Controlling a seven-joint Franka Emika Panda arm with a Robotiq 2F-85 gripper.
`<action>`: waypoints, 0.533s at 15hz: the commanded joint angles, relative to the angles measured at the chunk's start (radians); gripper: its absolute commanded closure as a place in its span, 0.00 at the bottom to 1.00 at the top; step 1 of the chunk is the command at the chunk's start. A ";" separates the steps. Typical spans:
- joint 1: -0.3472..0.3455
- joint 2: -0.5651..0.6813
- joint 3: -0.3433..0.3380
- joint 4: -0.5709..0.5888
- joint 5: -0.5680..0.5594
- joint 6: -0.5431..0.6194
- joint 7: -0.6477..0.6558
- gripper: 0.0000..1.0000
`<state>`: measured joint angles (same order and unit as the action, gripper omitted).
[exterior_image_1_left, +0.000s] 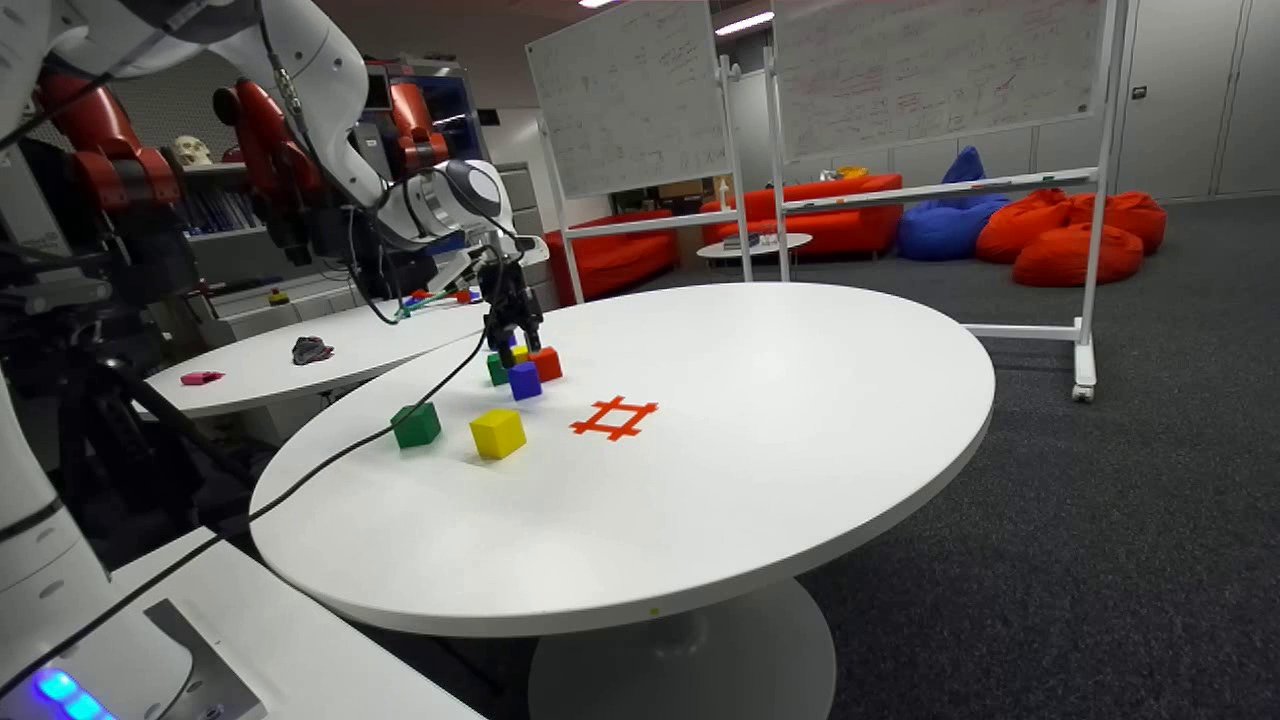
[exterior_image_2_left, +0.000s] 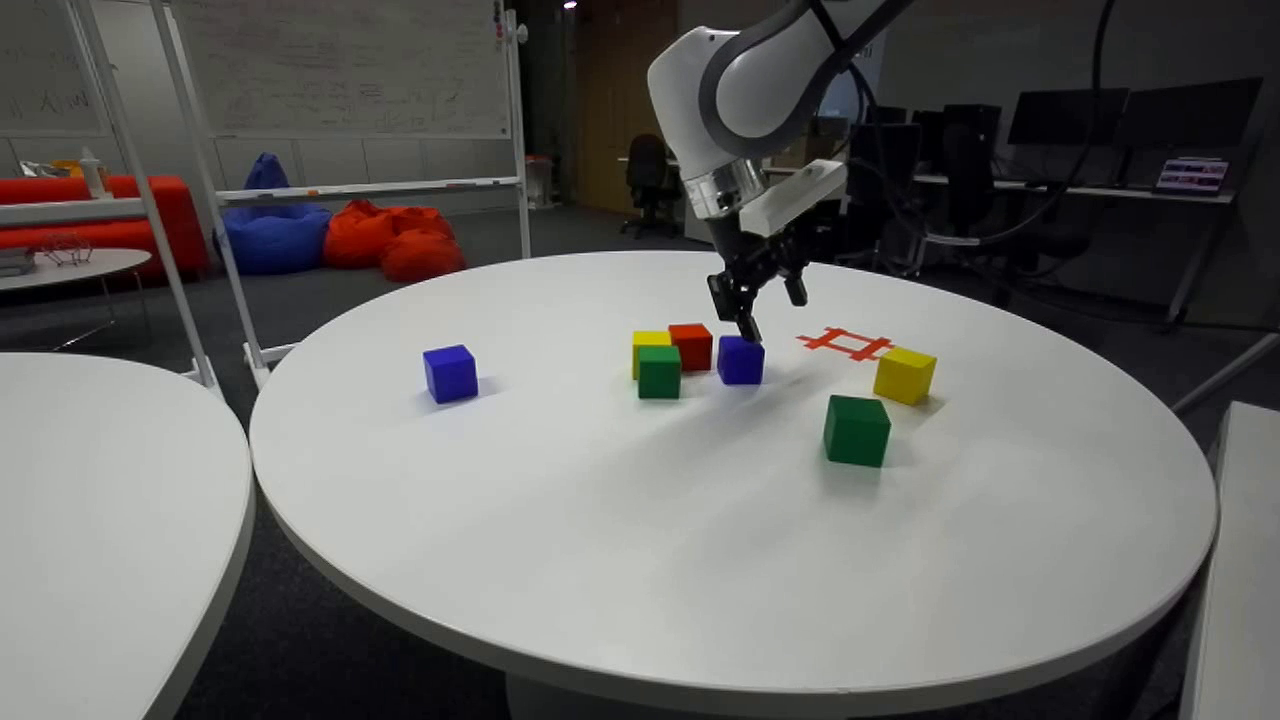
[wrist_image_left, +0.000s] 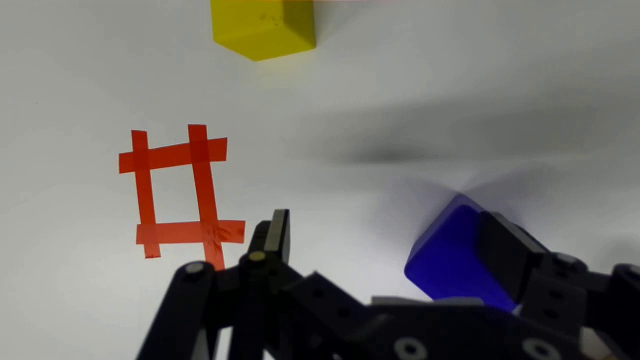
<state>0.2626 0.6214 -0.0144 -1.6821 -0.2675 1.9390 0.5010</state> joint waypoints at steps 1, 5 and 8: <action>0.007 0.002 -0.003 0.003 0.003 -0.002 -0.001 0.00; 0.008 0.002 -0.004 0.003 0.003 -0.002 -0.001 0.00; 0.011 -0.001 -0.003 -0.002 -0.006 0.012 -0.003 0.00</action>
<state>0.2668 0.6219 -0.0148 -1.6821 -0.2671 1.9390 0.5017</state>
